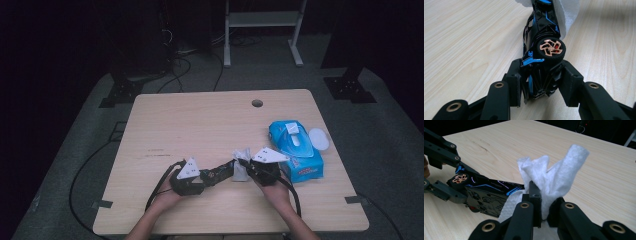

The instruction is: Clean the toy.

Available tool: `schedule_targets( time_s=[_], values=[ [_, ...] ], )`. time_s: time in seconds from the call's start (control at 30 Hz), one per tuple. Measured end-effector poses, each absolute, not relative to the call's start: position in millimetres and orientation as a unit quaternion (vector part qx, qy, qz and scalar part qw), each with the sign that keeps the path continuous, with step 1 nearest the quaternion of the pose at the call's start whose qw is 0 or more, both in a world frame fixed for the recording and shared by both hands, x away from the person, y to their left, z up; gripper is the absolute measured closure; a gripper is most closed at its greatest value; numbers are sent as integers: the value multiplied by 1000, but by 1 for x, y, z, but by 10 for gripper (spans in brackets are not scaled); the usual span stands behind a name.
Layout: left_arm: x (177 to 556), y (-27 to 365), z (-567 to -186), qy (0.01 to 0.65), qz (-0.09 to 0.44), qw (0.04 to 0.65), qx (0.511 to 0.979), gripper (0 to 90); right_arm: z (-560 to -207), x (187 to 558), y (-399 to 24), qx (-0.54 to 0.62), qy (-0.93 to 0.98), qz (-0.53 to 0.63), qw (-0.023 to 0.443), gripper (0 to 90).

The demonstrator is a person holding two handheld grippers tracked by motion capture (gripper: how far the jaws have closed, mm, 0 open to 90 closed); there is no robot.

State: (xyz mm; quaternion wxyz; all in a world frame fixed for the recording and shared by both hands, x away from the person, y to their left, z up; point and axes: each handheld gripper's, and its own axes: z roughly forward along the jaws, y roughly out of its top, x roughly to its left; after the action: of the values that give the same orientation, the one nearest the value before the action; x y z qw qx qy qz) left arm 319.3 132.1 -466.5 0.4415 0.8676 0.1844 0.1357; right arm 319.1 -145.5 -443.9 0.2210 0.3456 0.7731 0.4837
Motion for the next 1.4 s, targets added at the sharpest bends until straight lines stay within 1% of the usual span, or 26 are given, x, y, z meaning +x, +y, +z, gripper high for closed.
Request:
schedule_targets(
  time_s=[0.13, 0.27, 0.33, 0.4, 0.6, 0.7, 0.97, 1.23, 1.4],
  values=[
    [320, 132, -467, 187, 134, 444, 866, 581, -443, 315, -138, 337, 776, 491, 209, 850],
    [319, 132, -467, 186, 136, 443, 867, 581, -444, 307, -118, 300, 790, 503, 183, 849],
    [319, 132, -467, 187, 136, 443, 866, 581, -443, 304, -110, 283, 797, 498, 190, 849],
    [319, 132, -467, 186, 136, 442, 867, 582, -443, 306, -112, 285, 798, 494, 197, 850],
    [320, 133, -466, 184, 136, 441, 868, 582, -443, 319, -140, 338, 778, 484, 215, 850],
    [320, 132, -466, 185, 137, 442, 867, 581, -444, 322, -147, 350, 772, 487, 214, 849],
    [319, 133, -465, 185, 139, 441, 867, 584, -443, 321, -146, 347, 773, 480, 227, 849],
    [319, 134, -465, 186, 139, 441, 867, 584, -443, 317, -137, 334, 779, 481, 223, 850],
    [319, 134, -465, 186, 138, 441, 867, 584, -436, 315, -140, 332, 770, 496, 223, 850]
  ],
)
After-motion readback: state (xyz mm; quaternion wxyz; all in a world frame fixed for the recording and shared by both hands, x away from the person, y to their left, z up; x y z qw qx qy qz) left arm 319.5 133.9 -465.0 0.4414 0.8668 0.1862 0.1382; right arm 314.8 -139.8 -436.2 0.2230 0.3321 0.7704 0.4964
